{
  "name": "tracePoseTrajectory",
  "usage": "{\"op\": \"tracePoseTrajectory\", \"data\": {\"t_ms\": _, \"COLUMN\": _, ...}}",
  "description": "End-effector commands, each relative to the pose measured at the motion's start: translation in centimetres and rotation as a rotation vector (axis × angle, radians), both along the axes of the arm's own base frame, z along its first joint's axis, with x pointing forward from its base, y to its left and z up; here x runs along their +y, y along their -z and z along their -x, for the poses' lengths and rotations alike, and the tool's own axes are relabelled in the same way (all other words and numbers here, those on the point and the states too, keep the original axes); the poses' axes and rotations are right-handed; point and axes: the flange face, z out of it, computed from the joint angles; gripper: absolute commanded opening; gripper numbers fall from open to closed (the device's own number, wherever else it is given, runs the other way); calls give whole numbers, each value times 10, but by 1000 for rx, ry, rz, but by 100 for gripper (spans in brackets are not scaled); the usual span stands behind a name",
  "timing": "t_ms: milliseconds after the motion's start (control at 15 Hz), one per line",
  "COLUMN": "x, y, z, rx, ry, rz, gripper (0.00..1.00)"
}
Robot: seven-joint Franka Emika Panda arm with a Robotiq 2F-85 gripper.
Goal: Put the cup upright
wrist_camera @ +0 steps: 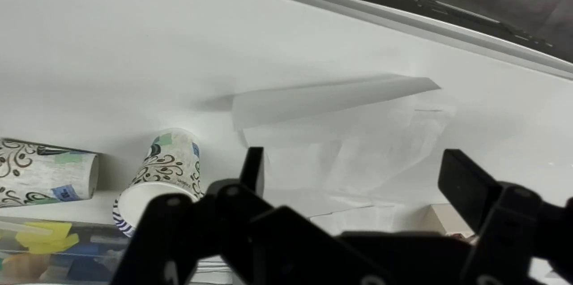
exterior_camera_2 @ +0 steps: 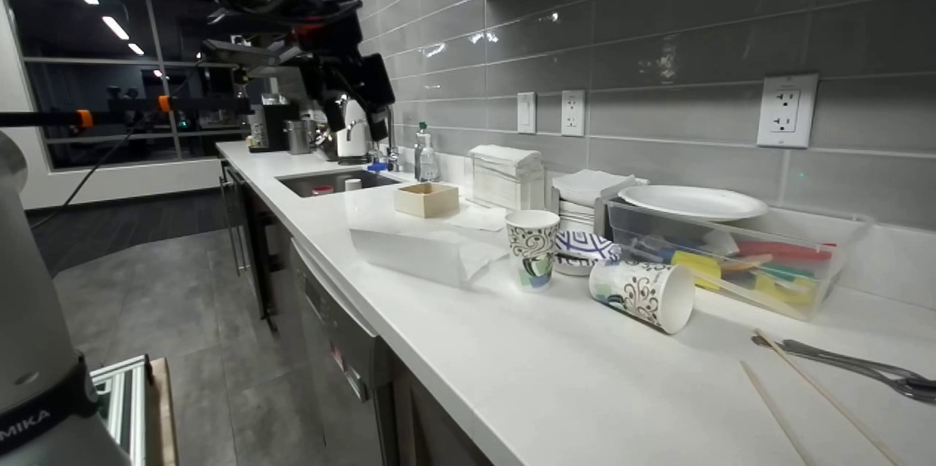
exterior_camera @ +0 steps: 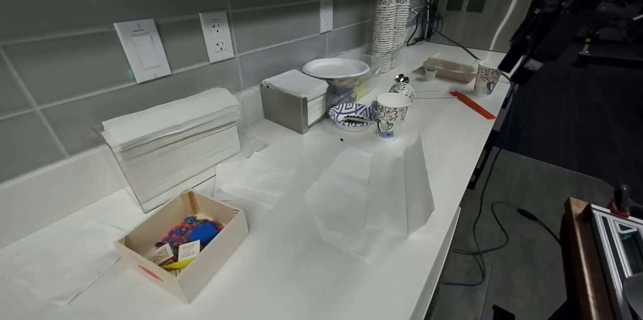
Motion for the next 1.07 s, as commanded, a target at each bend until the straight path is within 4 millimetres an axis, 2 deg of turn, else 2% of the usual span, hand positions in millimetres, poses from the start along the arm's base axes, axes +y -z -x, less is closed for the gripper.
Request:
{"op": "tracePoseTrajectory", "data": {"t_ms": 0, "x": -42, "y": 5, "z": -49, "rx": 80, "ry": -26, "rz": -100, "gripper": 100}}
{"op": "tracePoseTrajectory", "data": {"t_ms": 400, "x": -96, "y": 8, "z": -129, "rx": 162, "ry": 27, "rz": -190, "gripper": 100}}
{"op": "tracePoseTrajectory", "data": {"t_ms": 533, "x": -115, "y": 10, "z": -150, "rx": 181, "ry": 16, "rz": -210, "gripper": 100}}
{"op": "tracePoseTrajectory", "data": {"t_ms": 733, "x": -153, "y": 16, "z": -170, "rx": 190, "ry": -1, "rz": -248, "gripper": 100}}
{"op": "tracePoseTrajectory", "data": {"t_ms": 1000, "x": -214, "y": 33, "z": -179, "rx": 194, "ry": -26, "rz": -260, "gripper": 100}}
